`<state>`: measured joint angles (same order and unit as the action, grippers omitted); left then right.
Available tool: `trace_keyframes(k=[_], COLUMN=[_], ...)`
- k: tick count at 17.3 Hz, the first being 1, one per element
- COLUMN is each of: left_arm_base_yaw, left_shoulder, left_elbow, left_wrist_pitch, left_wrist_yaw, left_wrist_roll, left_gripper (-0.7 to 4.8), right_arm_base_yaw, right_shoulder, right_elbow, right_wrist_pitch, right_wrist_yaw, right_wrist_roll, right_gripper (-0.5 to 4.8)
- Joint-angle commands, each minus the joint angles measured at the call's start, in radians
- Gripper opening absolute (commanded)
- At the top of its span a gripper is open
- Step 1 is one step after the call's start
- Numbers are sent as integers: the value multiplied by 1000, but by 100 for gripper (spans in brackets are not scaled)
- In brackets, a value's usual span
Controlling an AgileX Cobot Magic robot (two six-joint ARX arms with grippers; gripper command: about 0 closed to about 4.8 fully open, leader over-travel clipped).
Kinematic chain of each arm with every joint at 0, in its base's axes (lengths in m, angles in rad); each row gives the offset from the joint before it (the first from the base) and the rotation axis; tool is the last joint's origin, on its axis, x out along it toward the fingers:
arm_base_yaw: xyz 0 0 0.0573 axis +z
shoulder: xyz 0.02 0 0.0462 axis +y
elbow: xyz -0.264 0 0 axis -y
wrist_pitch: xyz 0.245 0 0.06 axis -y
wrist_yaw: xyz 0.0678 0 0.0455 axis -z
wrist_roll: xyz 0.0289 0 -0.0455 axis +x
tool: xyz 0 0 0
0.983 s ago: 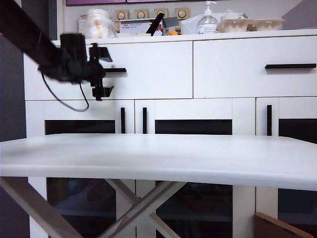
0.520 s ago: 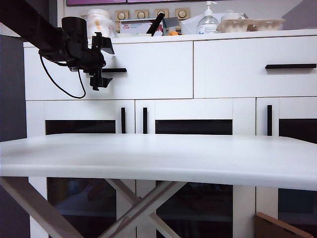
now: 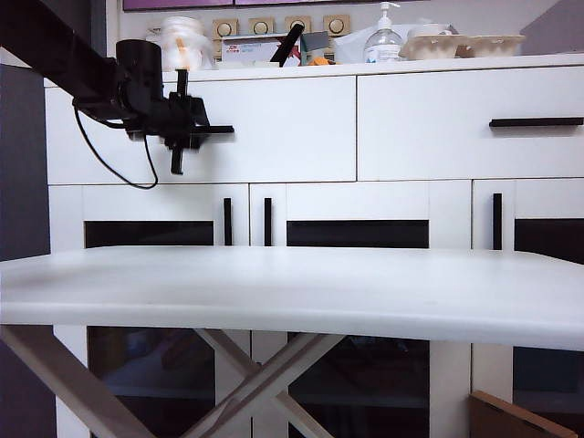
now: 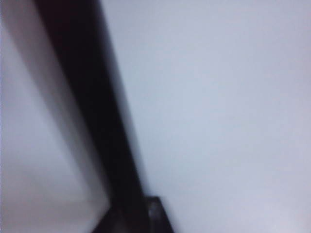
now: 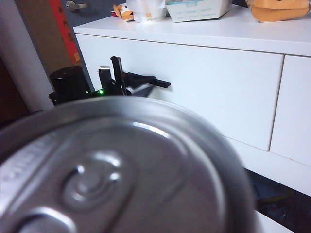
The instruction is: Pick up a can of beer from the white table, open the left drawer, place the beer inside the drawer, and finally close the drawer.
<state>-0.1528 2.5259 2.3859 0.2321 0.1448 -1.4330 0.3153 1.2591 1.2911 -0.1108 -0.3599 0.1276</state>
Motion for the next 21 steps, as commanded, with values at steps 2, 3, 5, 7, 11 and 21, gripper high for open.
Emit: trace_keyframes(k=[2,3,5,7,11,21], left_arm_base_yaw=[2,2,2,2,2,10], left_shoulder=[2,2,2,13,38,34], left_elbow=[8,8,8,6,-61,-219], left_wrist_pitch=[69,83,139,225,480,816], left_wrist_yaw=[-13,-13,-18,-10,6,168], left_wrist_roll=[25,53,174,180,78,1], left_gripper=[-6,-6,-6,-6,-6,-6], right_arm_base_yaw=[2,2,2,2,1,1], right_shoulder=[-13,-13,-13,-13,-13,-13], right_elbow=[11,11,11,11,11,11], right_wrist_pitch=[64,63,64,64,73,69], right_wrist_yaw=[-2,-2,-2,0,2,2], right_wrist_roll=[3,3,3,3,3,3], right_gripper=[-5,-5,-5,-5,-5,-5])
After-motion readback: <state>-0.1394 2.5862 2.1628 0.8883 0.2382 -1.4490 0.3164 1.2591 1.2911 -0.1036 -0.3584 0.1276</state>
